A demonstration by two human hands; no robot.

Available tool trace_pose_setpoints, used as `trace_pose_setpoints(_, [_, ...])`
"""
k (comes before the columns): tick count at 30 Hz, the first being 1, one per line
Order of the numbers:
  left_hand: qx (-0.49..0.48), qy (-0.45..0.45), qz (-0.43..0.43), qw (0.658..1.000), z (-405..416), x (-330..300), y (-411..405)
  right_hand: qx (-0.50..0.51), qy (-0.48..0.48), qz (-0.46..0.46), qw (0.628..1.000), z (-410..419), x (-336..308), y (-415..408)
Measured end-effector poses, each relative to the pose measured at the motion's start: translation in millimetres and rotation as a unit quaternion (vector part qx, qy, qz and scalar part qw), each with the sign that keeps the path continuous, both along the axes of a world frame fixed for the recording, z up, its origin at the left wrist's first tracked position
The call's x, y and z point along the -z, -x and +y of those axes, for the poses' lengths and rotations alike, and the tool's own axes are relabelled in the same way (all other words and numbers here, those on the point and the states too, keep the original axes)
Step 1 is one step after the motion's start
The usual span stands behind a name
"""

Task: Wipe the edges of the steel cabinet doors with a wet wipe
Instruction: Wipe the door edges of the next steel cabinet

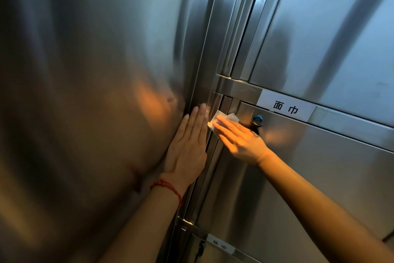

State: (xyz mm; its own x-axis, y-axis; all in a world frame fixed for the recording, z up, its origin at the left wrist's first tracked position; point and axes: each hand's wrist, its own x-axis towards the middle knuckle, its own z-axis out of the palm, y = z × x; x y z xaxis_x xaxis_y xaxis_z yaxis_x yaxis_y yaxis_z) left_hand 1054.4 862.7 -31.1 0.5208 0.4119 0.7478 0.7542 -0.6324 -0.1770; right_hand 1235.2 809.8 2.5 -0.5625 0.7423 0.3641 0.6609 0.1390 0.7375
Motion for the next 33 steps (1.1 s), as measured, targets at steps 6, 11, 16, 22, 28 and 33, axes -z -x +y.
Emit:
trace_pose_setpoints(6, [0.000, 0.007, -0.001, 1.000, -1.9, -1.7, 0.7, 0.016, 0.016, -0.001, 1.000, -3.0, 11.2, 2.0])
trace_pose_setpoints(11, [-0.003, 0.004, -0.003, 1.000, -1.3, -1.8, 0.7, 0.015, -0.017, 0.010, 1.000, -1.5, 4.3, 1.9])
trace_pose_setpoints(16, [-0.002, 0.009, 0.005, 1.000, -1.9, -2.2, 1.2, 0.018, -0.007, -0.003, 1.000, -4.4, 12.0, 4.6])
trace_pose_setpoints(22, [0.002, 0.004, 0.003, 1.000, -1.9, -1.0, 1.4, 0.015, -0.025, 0.004, 1.000, -3.0, 1.0, 3.1])
trace_pose_setpoints(28, [-0.006, 0.004, 0.008, 1.000, -3.0, -2.6, 1.9, 0.024, -0.007, 0.012, 1.000, -4.7, 14.5, 7.3])
trace_pose_setpoints(33, [-0.009, 0.010, 0.017, 1.000, -3.2, -2.1, 2.1, 0.026, -0.019, 0.013, 0.999, -3.5, 7.6, 6.2])
